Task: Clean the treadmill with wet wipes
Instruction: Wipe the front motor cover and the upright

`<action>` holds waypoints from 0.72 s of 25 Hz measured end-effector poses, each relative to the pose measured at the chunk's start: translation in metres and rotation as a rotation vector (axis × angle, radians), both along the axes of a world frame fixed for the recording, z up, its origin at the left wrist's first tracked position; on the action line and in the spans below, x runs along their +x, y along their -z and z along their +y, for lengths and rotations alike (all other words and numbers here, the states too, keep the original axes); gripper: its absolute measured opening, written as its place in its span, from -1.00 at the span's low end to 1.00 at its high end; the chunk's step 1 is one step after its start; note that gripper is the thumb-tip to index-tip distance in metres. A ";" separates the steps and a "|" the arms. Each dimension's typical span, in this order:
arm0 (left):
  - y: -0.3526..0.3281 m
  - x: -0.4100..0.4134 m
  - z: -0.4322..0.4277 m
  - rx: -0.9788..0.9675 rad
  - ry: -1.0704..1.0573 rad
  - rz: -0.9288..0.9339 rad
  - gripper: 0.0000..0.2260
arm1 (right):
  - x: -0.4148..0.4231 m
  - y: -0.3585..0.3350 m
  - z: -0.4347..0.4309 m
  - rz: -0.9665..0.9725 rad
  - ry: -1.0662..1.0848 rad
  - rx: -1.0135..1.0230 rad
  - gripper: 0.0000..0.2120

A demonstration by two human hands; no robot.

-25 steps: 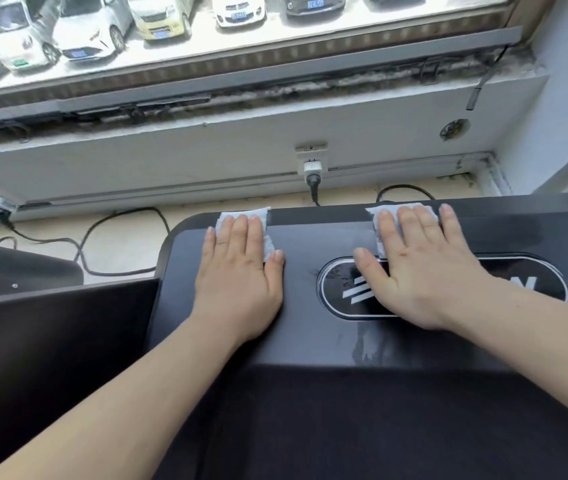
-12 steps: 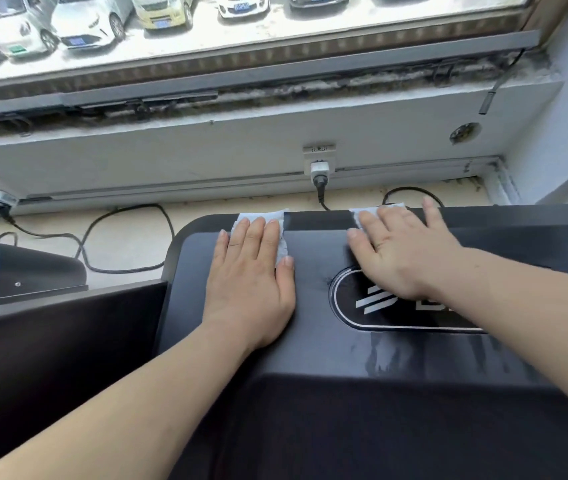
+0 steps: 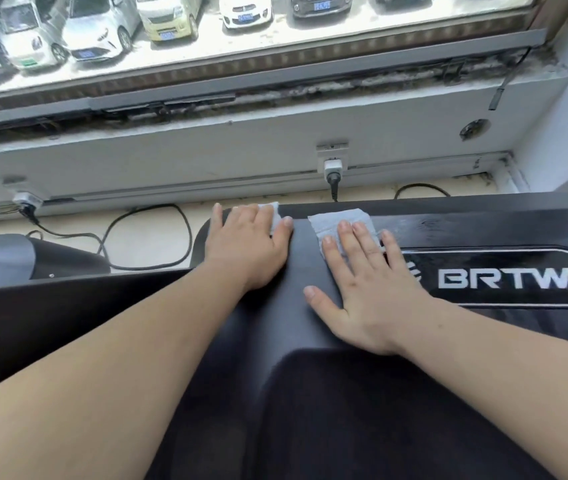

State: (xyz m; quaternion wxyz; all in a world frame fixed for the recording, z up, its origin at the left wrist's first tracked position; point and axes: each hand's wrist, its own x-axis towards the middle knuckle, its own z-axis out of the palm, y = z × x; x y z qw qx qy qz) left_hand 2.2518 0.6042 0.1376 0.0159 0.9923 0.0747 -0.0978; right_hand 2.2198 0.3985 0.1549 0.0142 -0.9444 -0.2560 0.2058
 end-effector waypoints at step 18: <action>0.007 -0.228 -0.050 -0.068 -0.051 -0.021 -0.34 | -0.091 0.015 0.003 -0.089 -0.207 0.235 -0.22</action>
